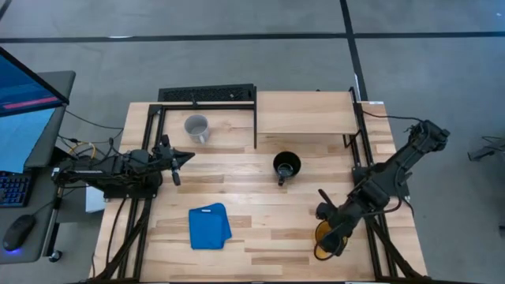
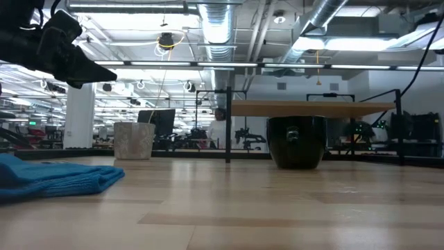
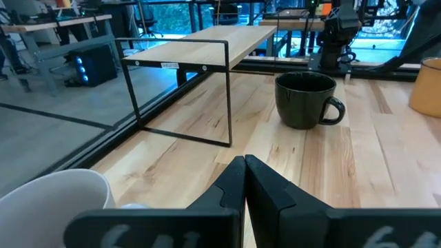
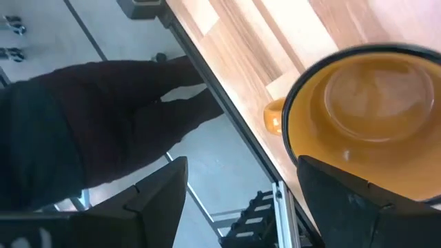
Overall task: Stack small to large cups/mugs on shelf
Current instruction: Put the yellow mug on the shelf
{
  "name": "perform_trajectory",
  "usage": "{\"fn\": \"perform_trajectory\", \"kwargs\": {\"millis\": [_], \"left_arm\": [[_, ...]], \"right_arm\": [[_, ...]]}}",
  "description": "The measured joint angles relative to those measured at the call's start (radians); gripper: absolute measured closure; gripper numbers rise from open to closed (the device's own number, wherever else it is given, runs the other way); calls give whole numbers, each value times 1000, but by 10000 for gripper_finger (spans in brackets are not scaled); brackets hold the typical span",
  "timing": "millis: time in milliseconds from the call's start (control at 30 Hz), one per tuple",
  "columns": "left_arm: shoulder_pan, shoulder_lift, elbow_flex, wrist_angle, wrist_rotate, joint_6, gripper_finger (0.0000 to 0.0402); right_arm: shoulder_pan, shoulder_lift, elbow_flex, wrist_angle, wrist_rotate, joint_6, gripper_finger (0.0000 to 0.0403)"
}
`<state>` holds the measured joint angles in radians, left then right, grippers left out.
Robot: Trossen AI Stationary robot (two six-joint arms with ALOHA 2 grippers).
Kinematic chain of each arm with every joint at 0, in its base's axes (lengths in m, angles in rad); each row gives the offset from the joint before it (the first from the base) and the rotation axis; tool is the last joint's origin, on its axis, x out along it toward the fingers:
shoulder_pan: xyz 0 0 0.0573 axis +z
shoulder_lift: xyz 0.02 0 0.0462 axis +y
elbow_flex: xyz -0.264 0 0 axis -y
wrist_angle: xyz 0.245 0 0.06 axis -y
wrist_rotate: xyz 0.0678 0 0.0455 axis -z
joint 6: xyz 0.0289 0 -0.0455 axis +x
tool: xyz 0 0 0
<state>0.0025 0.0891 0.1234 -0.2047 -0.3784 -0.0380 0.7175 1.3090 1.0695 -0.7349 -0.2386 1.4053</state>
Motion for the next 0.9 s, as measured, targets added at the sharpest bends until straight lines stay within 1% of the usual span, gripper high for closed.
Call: {"fn": "perform_trajectory", "kwargs": {"millis": [167, 267, 500, 600, 700, 833, 900], "left_arm": [[0, 0, 0, 0, 0, 0, 401], [0, 0, 0, 0, 0, 0, 401], [0, 0, 0, 0, 0, 0, 401], [0, 0, 0, 0, 0, 0, 401], [0, 0, 0, 0, -13, 0, 401], [0, 0, 0, 0, -38, 0, 401], [0, 0, 0, 0, -39, 0, 401]], "right_arm": [[-42, 0, 0, 6, -39, -62, 106], [-57, 0, 0, -6, -45, -121, 106], [-65, 0, 0, -219, -53, -165, 106], [-65, 0, 0, -280, -47, -182, 106], [-65, 0, 0, -319, -8, -202, 106], [-65, 0, 0, -345, 106, -225, 106], [-66, 0, 0, -343, 146, -222, 106]]}}
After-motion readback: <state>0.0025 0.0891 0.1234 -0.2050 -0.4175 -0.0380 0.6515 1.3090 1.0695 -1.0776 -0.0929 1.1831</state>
